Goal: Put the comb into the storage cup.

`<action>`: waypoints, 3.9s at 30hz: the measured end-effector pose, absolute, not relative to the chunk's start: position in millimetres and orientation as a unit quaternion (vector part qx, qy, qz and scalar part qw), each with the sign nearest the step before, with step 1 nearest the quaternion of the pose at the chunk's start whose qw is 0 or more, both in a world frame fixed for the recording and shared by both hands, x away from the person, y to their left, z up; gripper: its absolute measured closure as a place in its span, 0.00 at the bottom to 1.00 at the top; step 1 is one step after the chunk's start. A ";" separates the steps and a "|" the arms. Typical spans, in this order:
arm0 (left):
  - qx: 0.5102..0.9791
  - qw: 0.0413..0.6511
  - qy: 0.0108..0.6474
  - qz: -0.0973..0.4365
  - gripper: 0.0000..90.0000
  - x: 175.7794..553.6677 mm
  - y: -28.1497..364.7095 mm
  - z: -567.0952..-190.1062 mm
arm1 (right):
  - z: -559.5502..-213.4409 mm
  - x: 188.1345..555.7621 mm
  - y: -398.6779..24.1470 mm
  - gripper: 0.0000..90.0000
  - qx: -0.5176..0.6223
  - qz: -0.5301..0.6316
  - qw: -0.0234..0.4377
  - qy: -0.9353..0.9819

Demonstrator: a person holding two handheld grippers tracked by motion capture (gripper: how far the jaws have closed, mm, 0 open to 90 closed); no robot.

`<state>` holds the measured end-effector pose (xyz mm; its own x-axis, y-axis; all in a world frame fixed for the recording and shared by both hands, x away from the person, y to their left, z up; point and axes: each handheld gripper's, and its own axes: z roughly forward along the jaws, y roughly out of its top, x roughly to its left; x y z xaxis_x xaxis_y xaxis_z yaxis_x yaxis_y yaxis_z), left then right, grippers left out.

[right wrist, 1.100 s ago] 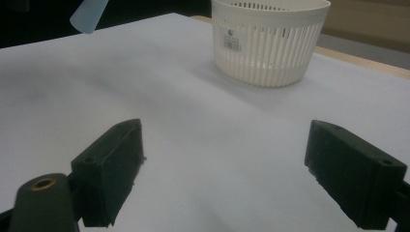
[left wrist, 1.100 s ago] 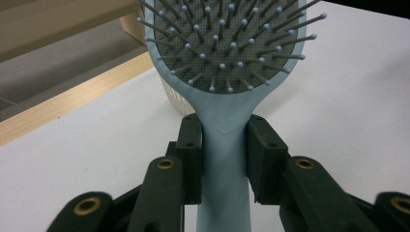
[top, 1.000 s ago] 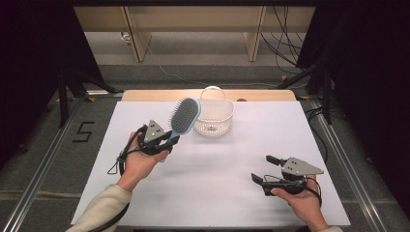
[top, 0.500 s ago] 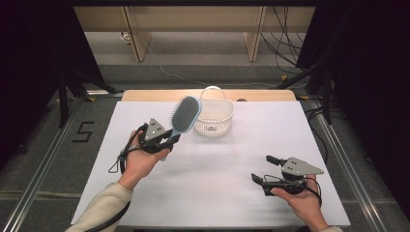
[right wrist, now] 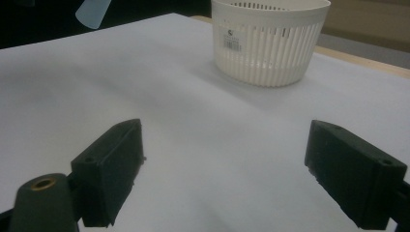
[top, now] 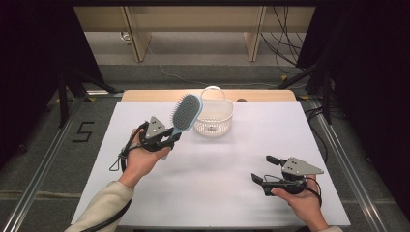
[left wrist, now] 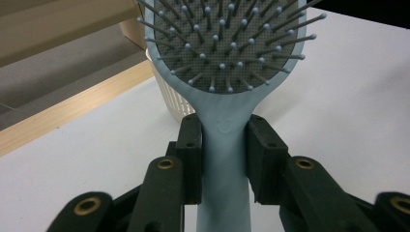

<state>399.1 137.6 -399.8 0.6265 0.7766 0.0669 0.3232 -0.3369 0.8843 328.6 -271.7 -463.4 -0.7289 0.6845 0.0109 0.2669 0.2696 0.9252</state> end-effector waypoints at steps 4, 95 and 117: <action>0.778 0.455 0.354 0.250 0.77 400.2 137.6 -398.9 | -463.3 328.4 -271.7 0.16 0.309 0.520 0.200 0.771; 0.772 0.471 0.346 0.251 0.77 426.4 110.9 -382.2 | -463.0 329.0 -272.5 0.16 0.312 0.524 0.201 0.767; 0.771 0.475 0.341 0.251 0.77 432.6 101.9 -378.1 | -463.1 329.1 -272.5 0.16 0.312 0.525 0.200 0.766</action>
